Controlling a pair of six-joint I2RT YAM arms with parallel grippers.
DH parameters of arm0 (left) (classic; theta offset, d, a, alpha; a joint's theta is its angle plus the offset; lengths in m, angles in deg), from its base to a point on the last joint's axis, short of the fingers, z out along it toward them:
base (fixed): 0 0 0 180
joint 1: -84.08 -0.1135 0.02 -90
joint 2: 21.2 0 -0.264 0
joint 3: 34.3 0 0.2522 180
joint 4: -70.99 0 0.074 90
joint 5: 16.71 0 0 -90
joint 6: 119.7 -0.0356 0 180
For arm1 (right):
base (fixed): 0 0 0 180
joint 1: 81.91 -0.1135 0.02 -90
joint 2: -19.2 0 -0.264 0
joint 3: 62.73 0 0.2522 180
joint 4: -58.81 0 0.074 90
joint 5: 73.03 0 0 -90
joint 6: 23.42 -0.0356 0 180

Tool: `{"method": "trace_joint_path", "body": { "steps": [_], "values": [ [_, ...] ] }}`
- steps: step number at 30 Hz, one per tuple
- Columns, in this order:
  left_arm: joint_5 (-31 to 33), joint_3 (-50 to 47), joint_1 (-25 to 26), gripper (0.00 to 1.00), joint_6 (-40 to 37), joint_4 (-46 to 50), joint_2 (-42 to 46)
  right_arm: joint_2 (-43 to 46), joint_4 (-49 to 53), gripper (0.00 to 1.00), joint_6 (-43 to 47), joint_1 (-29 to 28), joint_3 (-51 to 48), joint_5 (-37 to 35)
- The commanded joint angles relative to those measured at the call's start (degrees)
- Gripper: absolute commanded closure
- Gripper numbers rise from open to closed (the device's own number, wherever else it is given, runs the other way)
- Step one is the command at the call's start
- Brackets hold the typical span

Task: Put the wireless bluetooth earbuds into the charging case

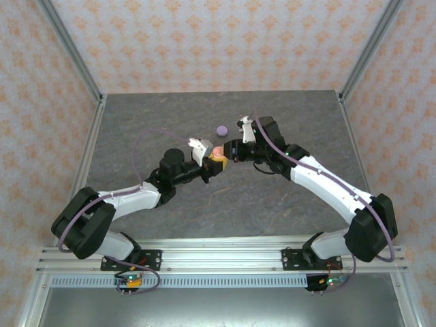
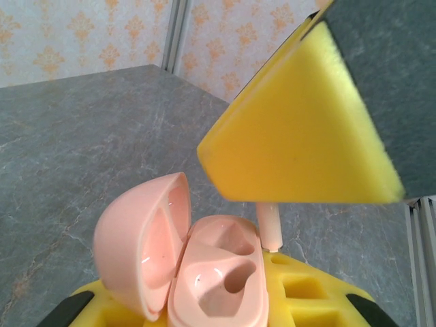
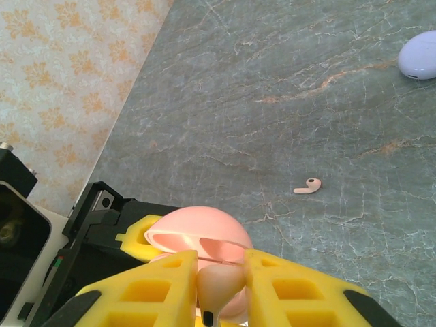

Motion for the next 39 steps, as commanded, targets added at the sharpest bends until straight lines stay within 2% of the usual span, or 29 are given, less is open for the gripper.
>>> {"method": "trace_joint_path", "body": {
  "steps": [1,11,23,39],
  "values": [
    [0.01,1.75,0.5,0.93,-0.03,0.74,-0.16,0.15,0.57,0.75,1.33,-0.5,2.17,-0.33],
    [0.77,2.04,0.85,0.93,-1.9,3.21,-0.68,0.23,0.73,0.75,1.29,-0.64,3.06,-0.65],
    [-3.26,3.48,1.28,0.92,-0.59,3.65,-0.48,-1.15,0.52,0.75,1.16,-0.75,3.11,-1.64],
    [-2.55,5.99,1.28,0.92,3.09,6.41,-0.95,-1.09,1.43,0.75,1.9,-0.84,2.28,-3.84]
  ]
}}
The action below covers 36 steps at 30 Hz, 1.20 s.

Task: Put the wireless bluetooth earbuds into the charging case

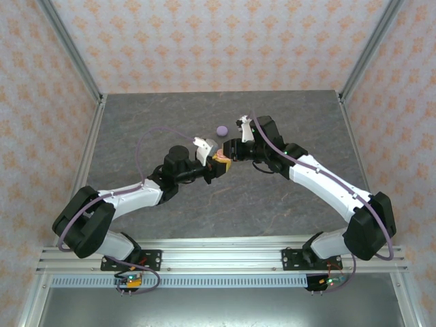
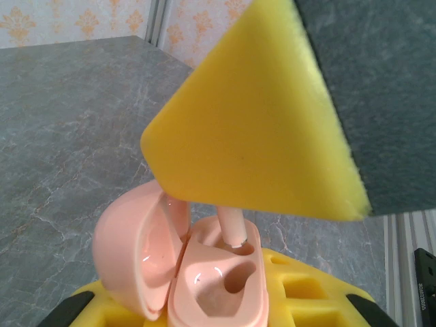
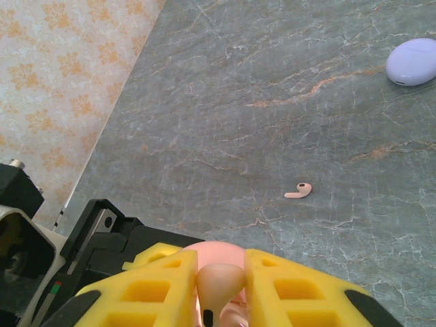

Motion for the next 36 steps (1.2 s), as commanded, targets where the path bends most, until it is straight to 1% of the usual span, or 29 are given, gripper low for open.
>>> {"method": "trace_joint_path", "body": {
  "steps": [1,7,20,25,34,36],
  "values": [
    [-0.32,2.67,0.42,0.92,1.66,-0.65,-0.45,-0.19,0.84,0.75,1.48,-0.51,1.17,-1.67],
    [1.01,3.2,-0.01,0.93,4.02,-0.49,-0.73,-0.25,1.15,0.74,1.72,-0.6,0.73,-1.82],
    [2.96,2.78,-0.53,0.94,5.05,-0.34,-0.14,-0.41,1.62,0.74,1.39,-0.75,-0.01,-1.27],
    [3.11,2.35,-0.57,0.94,4.23,-0.72,0.23,-0.63,2.19,0.74,1.34,-0.77,0.28,-1.56],
    [2.59,0.67,-0.38,0.93,0.49,-1.08,1.75,-1.19,3.34,0.68,1.51,-0.77,1.1,-1.23],
    [2.59,0.33,-0.32,0.93,-0.76,-0.93,2.1,-1.24,3.52,0.65,1.51,-0.82,1.25,-1.05]
  ]
}}
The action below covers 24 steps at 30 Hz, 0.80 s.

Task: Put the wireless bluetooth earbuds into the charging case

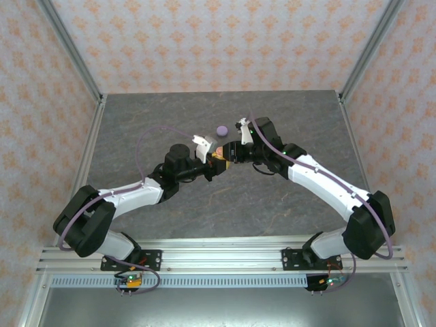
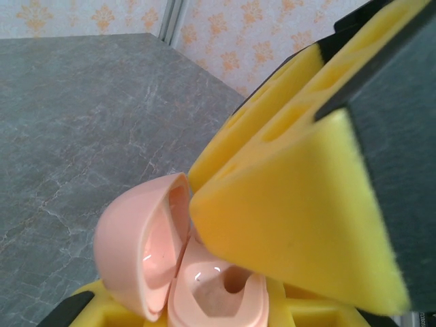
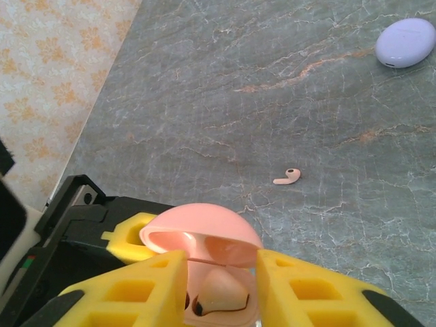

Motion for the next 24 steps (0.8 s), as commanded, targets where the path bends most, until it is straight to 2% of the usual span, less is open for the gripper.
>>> {"method": "trace_joint_path", "body": {
  "steps": [1,8,13,17,21,24],
  "values": [
    [0.86,-0.92,-0.14,0.93,-3.6,-1.82,2.62,-0.69,1.39,0.63,0.84,-0.38,1.37,-0.11],
    [1.87,-1.39,0.23,0.93,-6.76,-0.21,3.4,0.06,2.1,0.53,1.1,-0.47,1.97,0.64],
    [4.95,-1.04,0.32,0.93,-8.54,4.1,3.77,2.58,1.82,0.43,0.61,-0.47,1.67,-1.36],
    [6.61,-2.41,0.3,0.93,-8.43,5.12,5.1,4.25,2.14,0.4,-0.61,-0.47,1.28,-6.85],
    [7.69,-4.07,0.3,0.93,-8.3,7.18,8.05,3.95,5.42,0.39,-2.34,-0.06,2.22,-16.04],
    [8.04,-4.38,0.3,0.93,-8.49,10.45,10.96,2.43,7.59,0.39,-3.13,1.19,3.2,-18.69]
  ]
}}
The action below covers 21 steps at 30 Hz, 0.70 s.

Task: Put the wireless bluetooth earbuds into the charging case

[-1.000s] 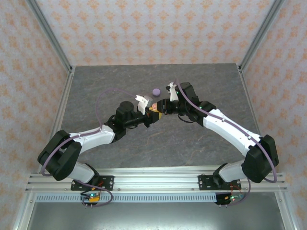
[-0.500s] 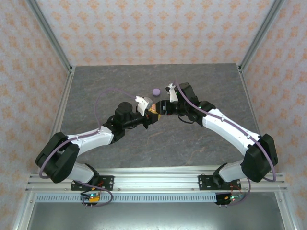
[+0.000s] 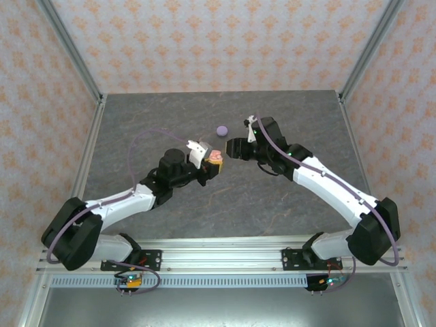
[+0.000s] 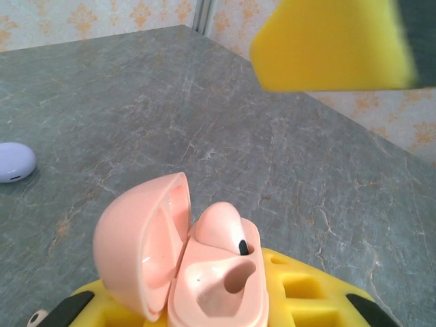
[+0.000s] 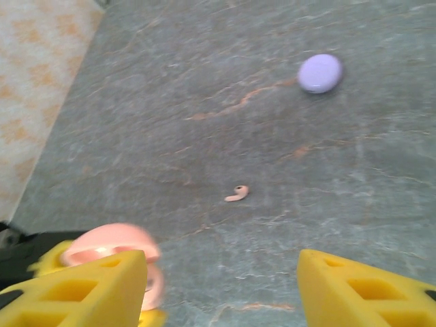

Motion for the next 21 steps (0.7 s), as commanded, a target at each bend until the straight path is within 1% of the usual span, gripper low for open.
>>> {"method": "trace_joint_path", "body": {
  "steps": [1,4,8,11,15,21],
  "values": [
    [1.99,-0.64,0.26,0.93,-1.65,3.83,4.31,-1.28,3.78,0.39,-1.67,1.5,2.58,-6.85],
    [3.15,-1.05,0.25,0.93,-1.8,7.39,8.22,-4.4,5.69,0.39,-1.88,3.24,3.84,-6.12],
    [4.29,-2.11,0.26,0.93,-2.0,10.88,13.86,-10.02,7.31,0.39,-0.04,4.3,6.18,-2.7],
    [5.76,-2.87,0.26,0.93,-1.77,13.95,18.17,-15.07,8.07,0.39,1.35,4.22,8.55,0.01],
    [7.18,-4.18,0.17,0.93,-0.53,16.84,23.32,-21.9,7.73,0.41,2.26,4.24,11.96,5.56],
    [8.35,-5.21,-0.85,0.92,0.79,19.33,27.22,-31.76,8.71,0.43,3.4,3.0,18.73,11.38]
  ]
}}
